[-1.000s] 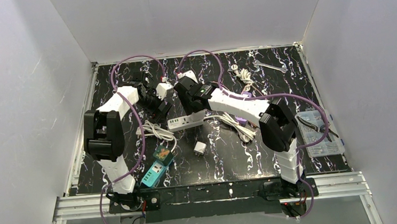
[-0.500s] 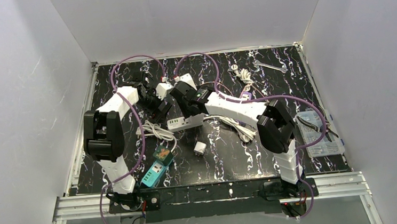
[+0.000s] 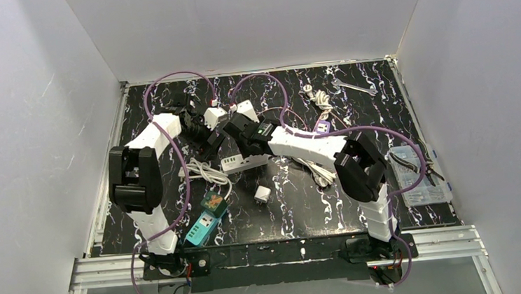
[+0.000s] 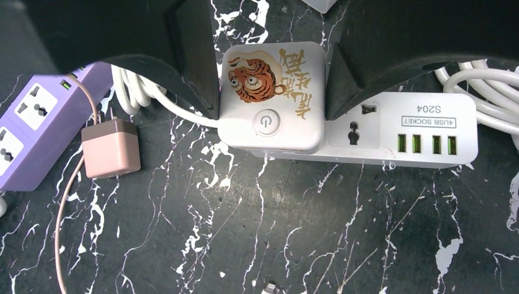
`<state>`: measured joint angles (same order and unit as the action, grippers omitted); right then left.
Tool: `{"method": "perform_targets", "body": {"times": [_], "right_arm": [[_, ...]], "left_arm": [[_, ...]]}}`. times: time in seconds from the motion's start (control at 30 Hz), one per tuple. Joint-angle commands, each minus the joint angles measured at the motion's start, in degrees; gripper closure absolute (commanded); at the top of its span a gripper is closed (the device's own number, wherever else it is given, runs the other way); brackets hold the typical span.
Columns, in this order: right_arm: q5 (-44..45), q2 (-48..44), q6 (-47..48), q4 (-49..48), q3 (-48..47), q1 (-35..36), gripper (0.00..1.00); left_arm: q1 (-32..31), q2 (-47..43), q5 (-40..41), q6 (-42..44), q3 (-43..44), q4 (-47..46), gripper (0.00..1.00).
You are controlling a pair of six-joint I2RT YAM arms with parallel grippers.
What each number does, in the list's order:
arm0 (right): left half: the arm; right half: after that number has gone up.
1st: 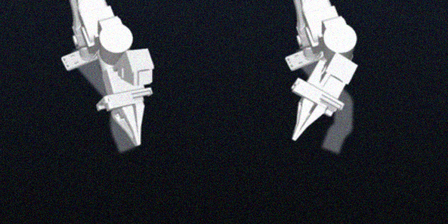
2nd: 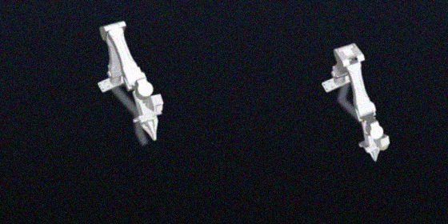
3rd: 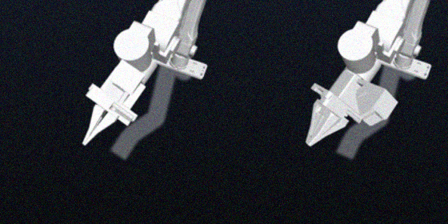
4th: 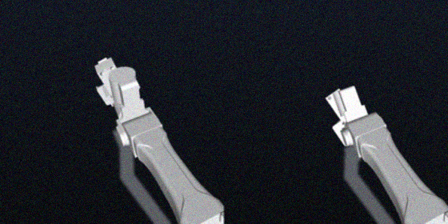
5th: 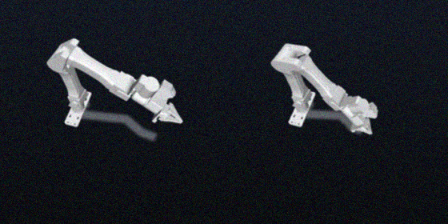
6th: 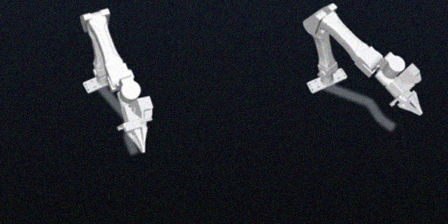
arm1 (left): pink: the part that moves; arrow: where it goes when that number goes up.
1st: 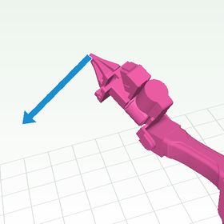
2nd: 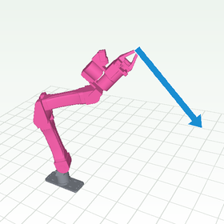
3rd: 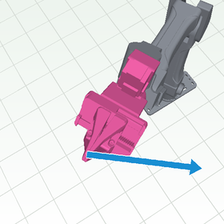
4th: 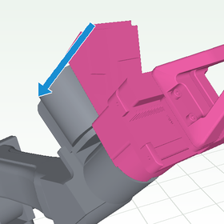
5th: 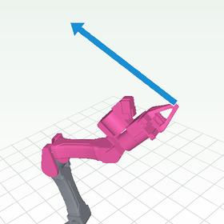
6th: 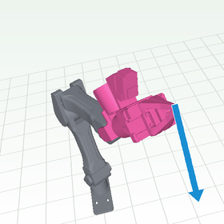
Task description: Insert the plug
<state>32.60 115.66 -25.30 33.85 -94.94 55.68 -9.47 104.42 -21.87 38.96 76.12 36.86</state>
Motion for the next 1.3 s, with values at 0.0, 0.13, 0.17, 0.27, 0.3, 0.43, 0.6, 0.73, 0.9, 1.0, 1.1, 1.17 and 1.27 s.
{"method": "perform_targets", "body": {"times": [0.0, 0.13, 0.17, 0.27, 0.3, 0.43, 0.6, 0.73, 0.9, 1.0, 1.1, 1.17, 1.27], "right_arm": [[1.84, 0.66, -0.8, 0.28, 4.96, 0.57, 0.99], [1.84, -0.36, -1.49, -2.67, 9.37, 0.62, 0.99], [1.81, -0.47, -1.69, -3.44, 10.54, 0.65, 0.99], [2.42, -0.39, -2.09, -5.99, 13.78, 0.74, 0.99], [2.34, -0.16, -2.18, -6.72, 14.59, 0.76, 0.99], [1.99, 1.94, -2.16, -7.62, 14.99, 0.74, 0.99], [1.15, 2.83, -2.28, -7.91, 14.31, 0.75, 0.99], [1.78, 1.54, -3.1, -8.3, 16.03, 0.75, 0.99], [1.01, -4.64, -4.42, -12.94, 21.88, 0.88, 0.76], [1.27, -6.37, -3.41, -12.17, 19.16, 0.92, 0.42], [2.14, -11.42, -1.01, -8.15, 11.3, 0.92, 0.02], [1.72, -16.47, -1.76, -5.48, 9.81, 1.07, 0.02], [1.63, -21.07, -4.3, -2.59, 11.81, 2.07, 0.02]], "left_arm": [[0.33, -3.16, -0.19, -0.71, 0.46, 0.67, 0.02], [0.35, -3.23, -0.19, -1.14, 0.79, 0.67, 0.02], [0.39, -3.3, -0.26, -1.12, 0.95, 0.67, 0.02], [0.44, -3.58, -0.32, -1.58, 1.33, 0.96, 0.02], [0.42, -3.74, -0.41, -1.72, 1.58, 1.08, 0.02], [0.68, -4.24, -1.12, -3.04, 2.82, 1.77, 0.02], [1.08, -5.07, -2.51, -4.84, 5.17, 3.54, 0.02], [1.38, -6.68, -3.72, -6.82, 6.64, 4.39, 0.02], [1.47, -11.93, -2.95, -7.46, 8.01, 8.94, 0.02], [1.48, -14.86, -1.85, -7.32, 8.37, 10.87, 0.02], [1.48, -16.51, -0.31, -9.92, 11.17, 12.82, 0.02], [1.48, -17.47, 0.62, -11.09, 11.86, 13.47, 0.02], [1.48, -18.41, 1.53, -11.42, 12.52, 15.04, 0.02]]}}
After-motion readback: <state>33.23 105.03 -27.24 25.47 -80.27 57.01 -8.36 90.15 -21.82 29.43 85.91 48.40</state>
